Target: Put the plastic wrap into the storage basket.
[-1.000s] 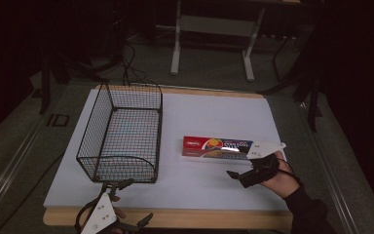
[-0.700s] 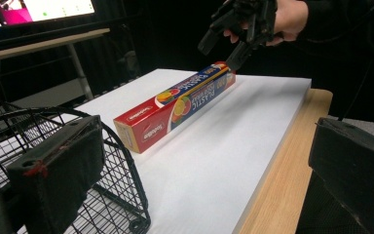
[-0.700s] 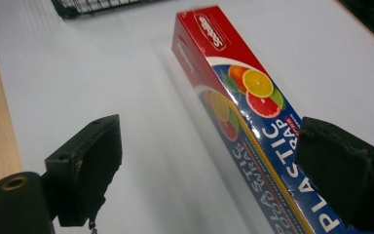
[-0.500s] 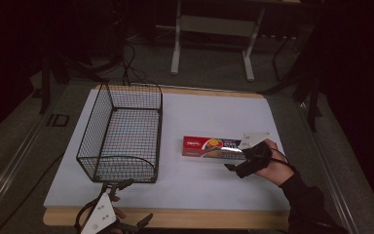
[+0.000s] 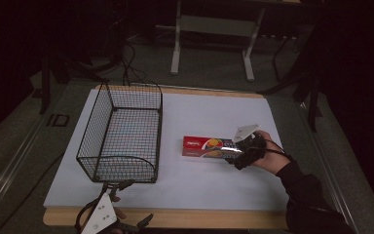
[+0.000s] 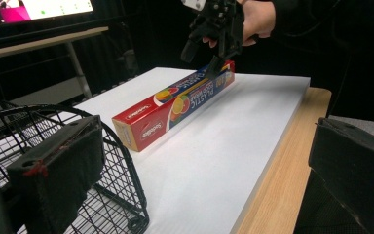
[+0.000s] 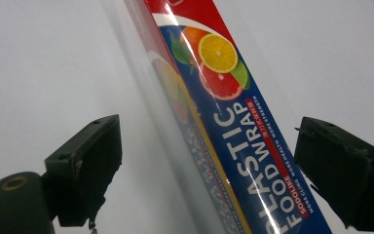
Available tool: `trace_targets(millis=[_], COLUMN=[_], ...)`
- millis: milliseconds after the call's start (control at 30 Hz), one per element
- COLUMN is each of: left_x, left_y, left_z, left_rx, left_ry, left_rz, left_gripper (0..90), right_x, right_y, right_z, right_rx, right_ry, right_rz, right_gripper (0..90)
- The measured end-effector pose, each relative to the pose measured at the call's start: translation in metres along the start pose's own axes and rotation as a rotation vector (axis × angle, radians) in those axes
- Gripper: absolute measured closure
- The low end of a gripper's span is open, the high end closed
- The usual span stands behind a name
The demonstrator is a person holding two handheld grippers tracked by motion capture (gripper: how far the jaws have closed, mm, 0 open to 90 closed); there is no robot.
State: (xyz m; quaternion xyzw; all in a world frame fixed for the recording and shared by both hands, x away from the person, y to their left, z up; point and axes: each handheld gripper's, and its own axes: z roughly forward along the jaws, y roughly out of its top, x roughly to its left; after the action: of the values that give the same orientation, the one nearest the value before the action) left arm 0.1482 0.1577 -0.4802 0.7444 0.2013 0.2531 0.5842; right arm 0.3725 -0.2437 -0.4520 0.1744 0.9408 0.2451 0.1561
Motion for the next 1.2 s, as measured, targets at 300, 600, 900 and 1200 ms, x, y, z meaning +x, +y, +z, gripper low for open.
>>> trace_targets(millis=[300,600,900,1200], left_x=[-0.001,-0.002,-0.003,-0.004], left_y=[-0.001,-0.002,-0.003,-0.004], left_z=[0.0,-0.002,-0.004,-0.008], left_rx=[0.008,0.015,0.02,0.02], left_ry=[0.005,0.011,0.016,0.012], left_rz=[0.005,0.001,-0.004,-0.011], left_gripper=[0.5,0.5,0.5,0.5], right_x=[-0.014,-0.022,-0.035,-0.036], right_y=[0.011,0.022,0.028,0.027], right_z=[0.013,0.034,0.055,0.076], right_rx=[0.144,0.212,0.296,0.358], right_ry=[0.039,0.033,0.088,0.13], right_rz=[-0.037,-0.107,-0.134,-0.184], right_gripper=[10.9,14.5,18.2,20.2])
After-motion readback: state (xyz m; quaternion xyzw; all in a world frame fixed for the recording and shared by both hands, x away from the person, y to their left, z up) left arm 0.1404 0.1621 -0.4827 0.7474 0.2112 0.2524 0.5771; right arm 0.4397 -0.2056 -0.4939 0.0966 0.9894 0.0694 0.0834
